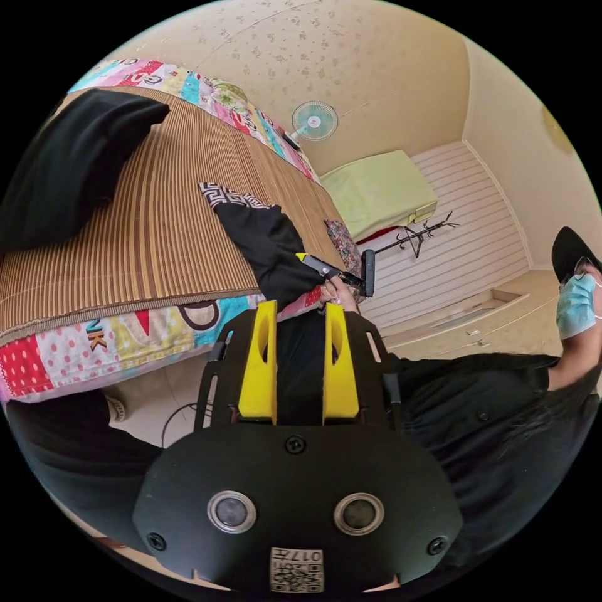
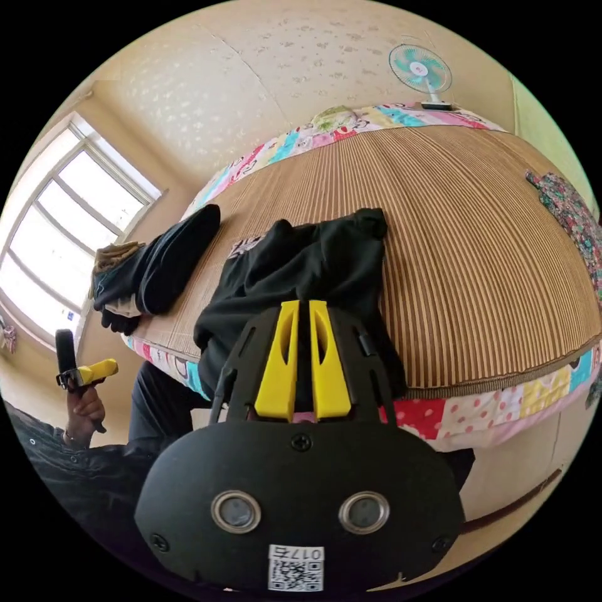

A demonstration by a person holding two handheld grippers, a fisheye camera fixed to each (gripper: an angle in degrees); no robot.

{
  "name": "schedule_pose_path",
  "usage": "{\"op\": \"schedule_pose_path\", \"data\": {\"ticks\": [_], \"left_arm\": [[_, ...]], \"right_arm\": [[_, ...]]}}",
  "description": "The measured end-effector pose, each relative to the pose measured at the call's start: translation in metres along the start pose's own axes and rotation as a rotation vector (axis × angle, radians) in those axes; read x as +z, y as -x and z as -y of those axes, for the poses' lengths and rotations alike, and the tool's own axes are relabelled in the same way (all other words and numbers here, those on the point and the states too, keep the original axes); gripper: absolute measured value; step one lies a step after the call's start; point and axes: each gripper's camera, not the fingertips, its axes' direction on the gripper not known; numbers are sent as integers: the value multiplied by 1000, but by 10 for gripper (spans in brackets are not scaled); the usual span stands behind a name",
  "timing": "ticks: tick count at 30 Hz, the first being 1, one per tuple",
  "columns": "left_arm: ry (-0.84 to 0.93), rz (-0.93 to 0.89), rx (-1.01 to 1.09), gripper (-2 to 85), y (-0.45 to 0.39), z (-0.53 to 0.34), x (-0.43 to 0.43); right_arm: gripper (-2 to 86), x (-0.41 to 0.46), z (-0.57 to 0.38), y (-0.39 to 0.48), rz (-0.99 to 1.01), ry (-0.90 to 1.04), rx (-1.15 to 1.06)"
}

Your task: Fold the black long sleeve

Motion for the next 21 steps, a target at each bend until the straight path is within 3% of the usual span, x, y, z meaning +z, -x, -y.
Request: {"op": "schedule_pose_path", "data": {"ticks": [4,8,12,16,21], "left_arm": [[-113,-70,2,127,-11,30,-13],[-50,-106,30,168,-13,72,2],[159,182,26,193,-2,115,51],[238,453,-67,186,22,124,76],[277,485,-123,152,39,100,85]], "right_arm": [[37,-14,-34,87,259,-77,-167],[33,49,-76,154,361,123,-274],[32,86,-105,186,395,225,-303],[31,103,-115,216,323,275,-393],[33,127,-125,246,234,339,-509]]}}
